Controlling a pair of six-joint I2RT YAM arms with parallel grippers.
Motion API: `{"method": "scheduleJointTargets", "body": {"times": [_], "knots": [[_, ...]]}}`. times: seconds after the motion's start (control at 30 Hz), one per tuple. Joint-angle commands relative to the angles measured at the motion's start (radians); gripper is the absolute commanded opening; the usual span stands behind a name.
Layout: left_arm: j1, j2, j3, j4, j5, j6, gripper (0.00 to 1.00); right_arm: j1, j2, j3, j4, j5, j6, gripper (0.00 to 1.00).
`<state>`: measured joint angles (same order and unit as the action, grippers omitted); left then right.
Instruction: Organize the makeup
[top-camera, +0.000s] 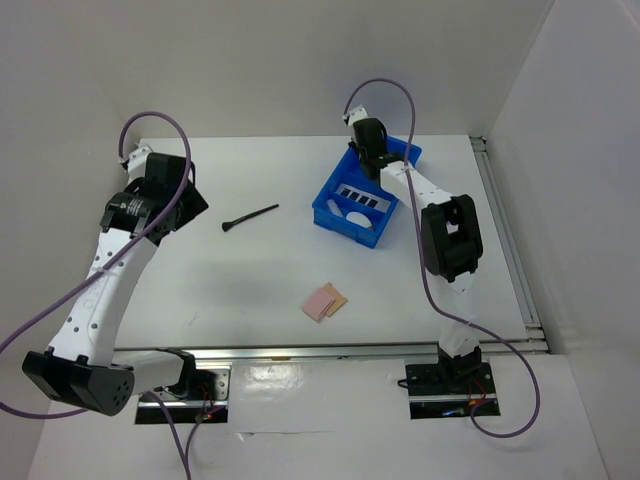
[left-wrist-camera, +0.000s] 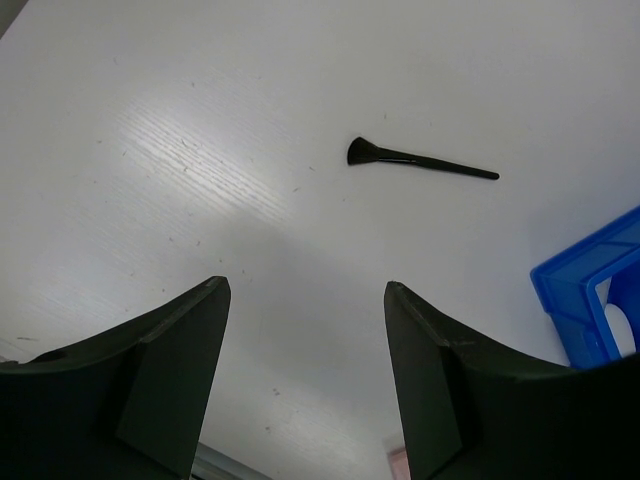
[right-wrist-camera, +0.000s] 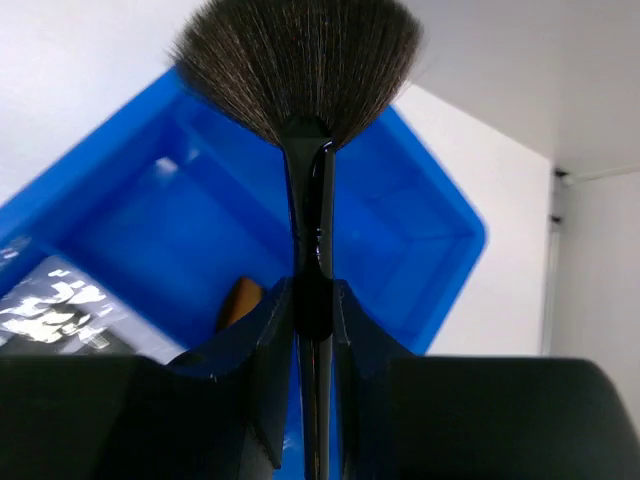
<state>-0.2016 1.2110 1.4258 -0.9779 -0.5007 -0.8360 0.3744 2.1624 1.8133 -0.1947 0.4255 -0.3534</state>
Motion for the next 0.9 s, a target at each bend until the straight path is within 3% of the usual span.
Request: {"method": "scheduleJointTargets", "body": {"times": [0.0, 0.2, 0.63, 0.7, 0.73, 0.83, 0.87], "knots": [[0.004, -0.002, -0.022, 0.018, -0.010, 0.025, 0.76, 0.004, -0.053, -0.044, 0.252, 0.085, -0.148, 0.00], [0.004, 0.009, -0.031, 0.036, -0.010, 0.025, 0.76, -0.035, -0.006, -0.068, 0.293, 0.102, -0.183, 0.00], [0.004, 0.018, -0.031, 0.045, -0.001, 0.025, 0.76, -0.045, -0.061, -0.252, 0.264, 0.027, -0.085, 0.00], [0.004, 0.018, -0.031, 0.045, -0.001, 0.025, 0.76, -0.045, -0.070, -0.264, 0.264, 0.027, -0.076, 0.06], [0.004, 0.018, -0.031, 0.045, -0.001, 0.025, 0.76, -0.045, -0.070, -0.264, 0.264, 0.027, -0.058, 0.20], [0.004, 0.018, -0.031, 0.045, -0.001, 0.025, 0.76, -0.045, -0.070, -0.241, 0.253, 0.027, -0.046, 0.40], [0.004, 0.018, -0.031, 0.045, -0.001, 0.025, 0.76, -0.045, -0.070, -0.217, 0.230, 0.027, -0.045, 0.51]]}}
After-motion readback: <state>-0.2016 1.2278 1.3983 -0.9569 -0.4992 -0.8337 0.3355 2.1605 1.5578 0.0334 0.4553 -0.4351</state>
